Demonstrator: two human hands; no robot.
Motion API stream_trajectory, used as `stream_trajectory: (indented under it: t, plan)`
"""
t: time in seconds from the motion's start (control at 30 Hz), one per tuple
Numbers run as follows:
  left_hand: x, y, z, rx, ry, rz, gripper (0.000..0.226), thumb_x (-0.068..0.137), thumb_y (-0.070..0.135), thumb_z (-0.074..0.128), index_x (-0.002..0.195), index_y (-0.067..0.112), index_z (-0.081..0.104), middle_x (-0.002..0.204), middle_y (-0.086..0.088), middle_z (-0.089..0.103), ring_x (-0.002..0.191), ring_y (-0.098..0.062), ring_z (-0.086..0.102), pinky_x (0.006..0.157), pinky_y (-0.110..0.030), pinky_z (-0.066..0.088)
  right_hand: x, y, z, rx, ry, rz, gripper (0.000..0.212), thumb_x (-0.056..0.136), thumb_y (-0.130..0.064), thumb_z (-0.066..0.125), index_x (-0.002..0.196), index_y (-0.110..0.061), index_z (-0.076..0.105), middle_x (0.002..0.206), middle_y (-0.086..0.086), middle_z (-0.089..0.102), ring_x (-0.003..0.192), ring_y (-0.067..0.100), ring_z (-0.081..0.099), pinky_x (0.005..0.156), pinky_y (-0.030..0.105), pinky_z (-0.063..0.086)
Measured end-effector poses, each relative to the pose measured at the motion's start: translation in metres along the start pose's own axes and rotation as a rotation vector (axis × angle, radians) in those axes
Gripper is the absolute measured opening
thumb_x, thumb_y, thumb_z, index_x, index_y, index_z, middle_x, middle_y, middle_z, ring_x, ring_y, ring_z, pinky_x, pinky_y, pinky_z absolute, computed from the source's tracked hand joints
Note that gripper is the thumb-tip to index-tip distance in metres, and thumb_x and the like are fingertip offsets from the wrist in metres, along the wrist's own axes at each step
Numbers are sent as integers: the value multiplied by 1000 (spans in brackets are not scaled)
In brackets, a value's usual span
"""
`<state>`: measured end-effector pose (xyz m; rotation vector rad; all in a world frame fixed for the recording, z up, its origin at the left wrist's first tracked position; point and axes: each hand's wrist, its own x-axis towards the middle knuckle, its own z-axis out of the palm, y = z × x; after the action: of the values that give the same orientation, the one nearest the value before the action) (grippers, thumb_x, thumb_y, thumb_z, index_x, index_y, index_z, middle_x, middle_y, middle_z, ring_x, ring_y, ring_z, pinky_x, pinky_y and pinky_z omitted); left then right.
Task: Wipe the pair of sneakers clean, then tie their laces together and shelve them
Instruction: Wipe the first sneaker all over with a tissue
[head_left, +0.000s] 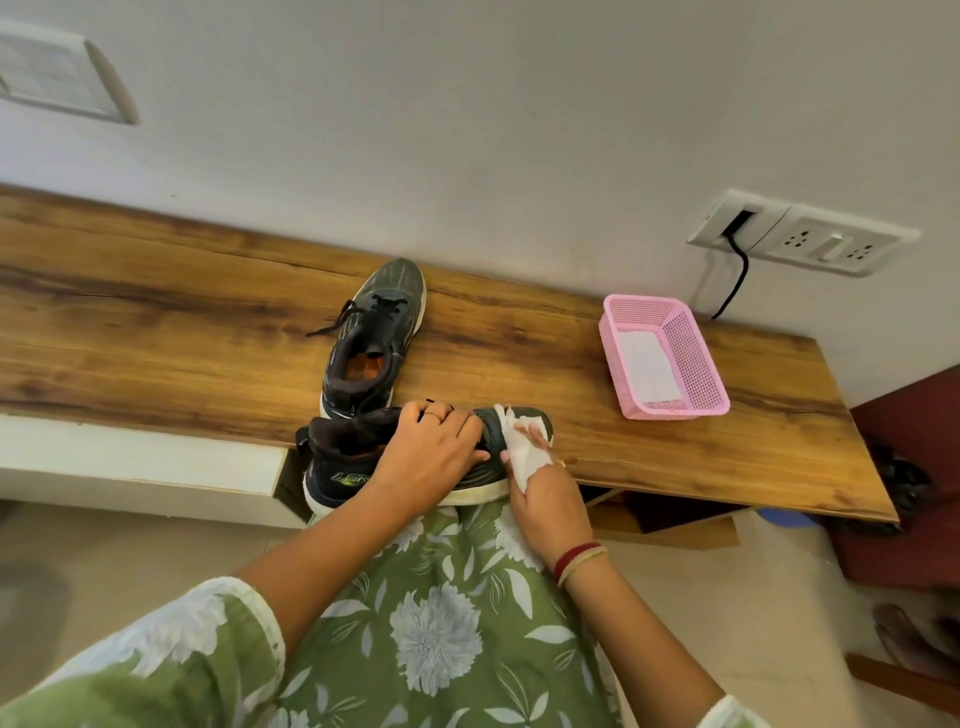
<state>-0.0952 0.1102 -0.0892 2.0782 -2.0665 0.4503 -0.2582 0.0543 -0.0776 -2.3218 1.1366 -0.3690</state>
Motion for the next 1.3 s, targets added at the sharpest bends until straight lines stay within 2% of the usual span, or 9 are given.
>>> stream_trajectory:
  t: [0.07, 0.13, 0.3, 0.47, 0.63, 0.8, 1.0, 1.17, 1.3]
  plan:
    - [0, 0, 0, -5, 10, 0, 39, 91, 45, 34, 91, 13, 56, 91, -4, 64, 77, -25, 58, 65, -39, 42, 10, 4, -8, 15, 80, 76, 40, 100, -29, 37, 135, -12, 47, 132, 7, 54, 121, 21, 50, 101, 25, 37]
    - [-1, 1, 0, -7, 6, 0, 40, 92, 46, 34, 91, 13, 57, 93, -4, 65, 79, -24, 58, 67, -39, 42, 20, 3, -14, 18, 91, 122, 40, 100, -25, 38, 137, -12, 45, 138, 9, 49, 127, 24, 44, 108, 29, 32]
    - [-3, -2, -1, 3, -16, -1, 41, 92, 47, 33, 90, 15, 57, 91, -2, 64, 79, -23, 57, 67, -38, 40, -1, -5, -18, 78, 15, -8, 38, 100, -22, 42, 138, -18, 45, 125, 5, 57, 116, 19, 51, 92, 17, 34]
    - [-3, 3, -7, 16, 15, -11, 39, 90, 48, 34, 86, 16, 54, 83, -1, 59, 74, -22, 54, 63, -36, 36, 6, 9, -22, 108, 38, 101, 39, 100, -32, 38, 134, -16, 49, 129, 5, 55, 118, 21, 52, 96, 26, 40]
    - [-5, 0, -8, 14, -6, -9, 38, 90, 47, 34, 87, 15, 55, 85, -2, 60, 75, -23, 55, 64, -36, 37, -7, -13, 1, 121, 11, 90, 43, 97, -33, 43, 135, -12, 48, 138, 2, 48, 130, 17, 42, 107, 25, 31]
    - [-7, -2, -13, -6, 22, -12, 38, 91, 46, 35, 87, 15, 55, 83, -2, 58, 73, -23, 54, 64, -36, 38, 7, -8, -6, 134, 164, 161, 44, 99, -38, 36, 128, -11, 53, 127, 3, 56, 118, 20, 51, 97, 23, 38]
    - [-6, -7, -12, -7, -45, -20, 33, 91, 47, 43, 86, 16, 54, 83, -2, 59, 75, -23, 56, 65, -37, 39, -3, -20, 9, 11, 24, 39, 48, 98, -38, 36, 132, -8, 51, 130, 9, 54, 121, 24, 49, 102, 30, 39]
    - [-2, 0, -16, -73, -78, -46, 31, 82, 44, 68, 86, 16, 57, 84, -2, 62, 73, -24, 58, 63, -36, 39, 8, -31, -13, 617, 214, 265, 29, 98, -28, 40, 117, -14, 58, 97, -8, 60, 85, 5, 58, 69, 10, 45]
    - [-5, 9, -29, -85, -92, -93, 30, 76, 39, 75, 89, 16, 62, 87, -3, 64, 75, -25, 59, 61, -37, 41, 26, -34, -15, 679, 389, 313, 36, 99, -24, 40, 124, -3, 56, 105, 4, 60, 83, -2, 57, 63, 5, 43]
